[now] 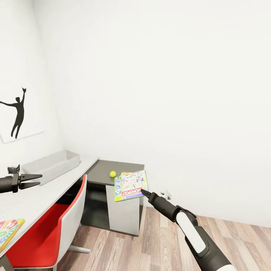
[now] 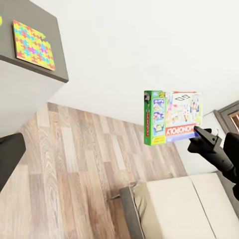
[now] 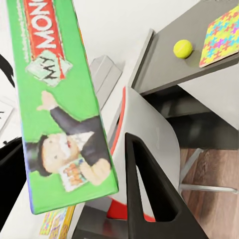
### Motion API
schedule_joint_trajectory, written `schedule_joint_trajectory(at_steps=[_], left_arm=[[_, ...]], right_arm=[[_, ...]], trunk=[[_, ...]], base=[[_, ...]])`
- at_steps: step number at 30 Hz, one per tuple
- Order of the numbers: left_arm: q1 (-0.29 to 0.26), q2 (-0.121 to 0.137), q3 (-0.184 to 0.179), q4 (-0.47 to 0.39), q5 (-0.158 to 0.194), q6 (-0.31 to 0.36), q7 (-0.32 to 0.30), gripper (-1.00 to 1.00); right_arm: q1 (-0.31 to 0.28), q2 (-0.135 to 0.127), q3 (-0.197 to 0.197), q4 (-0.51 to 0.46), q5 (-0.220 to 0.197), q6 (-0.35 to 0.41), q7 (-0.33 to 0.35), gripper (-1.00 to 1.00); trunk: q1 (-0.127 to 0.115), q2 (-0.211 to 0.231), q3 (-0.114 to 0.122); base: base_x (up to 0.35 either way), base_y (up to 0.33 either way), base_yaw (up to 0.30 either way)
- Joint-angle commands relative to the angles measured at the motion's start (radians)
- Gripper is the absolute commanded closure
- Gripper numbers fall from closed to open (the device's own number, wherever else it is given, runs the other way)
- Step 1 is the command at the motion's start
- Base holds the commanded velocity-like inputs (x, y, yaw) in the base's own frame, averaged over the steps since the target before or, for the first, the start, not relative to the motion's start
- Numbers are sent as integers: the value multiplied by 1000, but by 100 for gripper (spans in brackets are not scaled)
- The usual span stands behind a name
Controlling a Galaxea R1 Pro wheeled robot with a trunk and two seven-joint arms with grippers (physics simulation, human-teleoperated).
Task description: Put all the toys in the child's room - the three board games (two on the bed and one on the table), the two jigsaw puzzles on the table, and the tennis ball on the table - inside the toy box on the table in the child's room.
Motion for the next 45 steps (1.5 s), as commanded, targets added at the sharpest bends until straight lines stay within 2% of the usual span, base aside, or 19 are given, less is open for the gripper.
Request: schedule_joint_trajectory(at_steps=[1, 7, 22, 36, 45], left_arm=[[0, 0, 1, 0, -1, 10, -4, -100], [0, 0, 0, 0, -1, 9, -4, -100], [0, -1, -2, 0, 0, 8, -4, -100], [0, -3, -2, 0, 0, 8, -4, -100], [0, -3, -2, 0, 0, 8, -4, -100]], right_arm=[[0, -1, 1, -2, -4, 2, 0, 100], [0, 0, 2, -6, -4, 2, -5, 100], [0, -1, 3, -7, -4, 3, -5, 100], [-1, -1, 2, -8, -4, 2, -5, 100], [-1, -1, 1, -8, -4, 3, -9, 100]], trunk=[[1, -1, 0], [1, -1, 0], [1, -1, 0], [1, -1, 0], [1, -1, 0]], base=[[81, 0, 2], [110, -60, 102], [272, -136, 276], [278, -129, 36], [214, -167, 226]])
